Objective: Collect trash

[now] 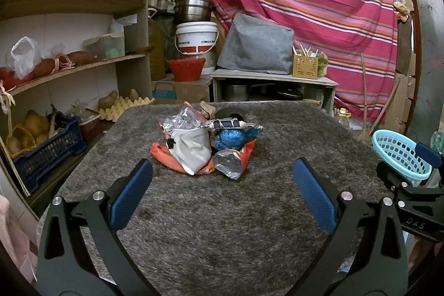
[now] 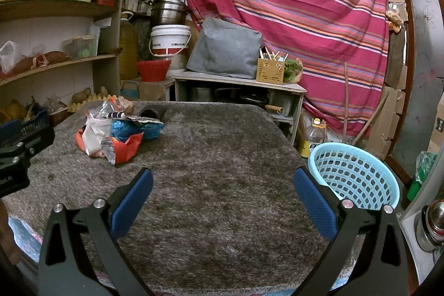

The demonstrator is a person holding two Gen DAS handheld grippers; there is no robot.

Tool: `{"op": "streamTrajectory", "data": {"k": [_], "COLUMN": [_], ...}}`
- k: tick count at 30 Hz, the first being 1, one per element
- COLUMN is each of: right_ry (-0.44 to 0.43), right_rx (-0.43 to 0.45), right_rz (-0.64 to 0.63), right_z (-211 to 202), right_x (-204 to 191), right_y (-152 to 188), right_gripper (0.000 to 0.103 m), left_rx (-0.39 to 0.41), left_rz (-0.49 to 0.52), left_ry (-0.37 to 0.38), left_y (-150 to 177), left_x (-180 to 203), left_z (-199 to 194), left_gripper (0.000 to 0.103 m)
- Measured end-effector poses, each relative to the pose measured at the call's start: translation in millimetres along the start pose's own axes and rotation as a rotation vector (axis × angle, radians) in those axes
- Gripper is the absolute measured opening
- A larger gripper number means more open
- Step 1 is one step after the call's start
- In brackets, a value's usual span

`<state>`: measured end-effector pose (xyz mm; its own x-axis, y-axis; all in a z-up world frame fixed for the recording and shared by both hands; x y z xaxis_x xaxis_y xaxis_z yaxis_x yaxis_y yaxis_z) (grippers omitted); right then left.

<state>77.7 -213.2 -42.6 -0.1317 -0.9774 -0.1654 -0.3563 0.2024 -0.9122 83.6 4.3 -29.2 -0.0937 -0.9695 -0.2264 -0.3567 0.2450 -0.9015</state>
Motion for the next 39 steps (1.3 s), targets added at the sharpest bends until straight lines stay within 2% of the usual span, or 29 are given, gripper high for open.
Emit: {"op": "streamTrajectory", "data": {"k": [39], "right_ry": [0.005], "right_rx": [0.000], "right_rz": [-0.009], "right_z": [2.0], "right_x": [0.5], "right_y": [-0.3], "right_gripper": [0.099], "left_rx": [-0.002], "left_rz": [-0.003], "left_ry": [0.000], "left_y": [6.0], "left_x": [-1.4], "left_z": [3.9], "left_gripper": [0.098]}}
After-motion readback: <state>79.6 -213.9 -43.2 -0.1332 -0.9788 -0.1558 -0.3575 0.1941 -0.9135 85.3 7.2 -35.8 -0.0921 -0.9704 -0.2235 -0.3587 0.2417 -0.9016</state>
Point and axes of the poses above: each gripper's, at about its wrist camera, not at the fingertips, and z roughly the way its jaws point, x to its right, y to its underside, the point moved 9 cm from there along z, roughly the way its jaws point, and after that the axes turned 13 degrees about z, right-handed, at the moved point
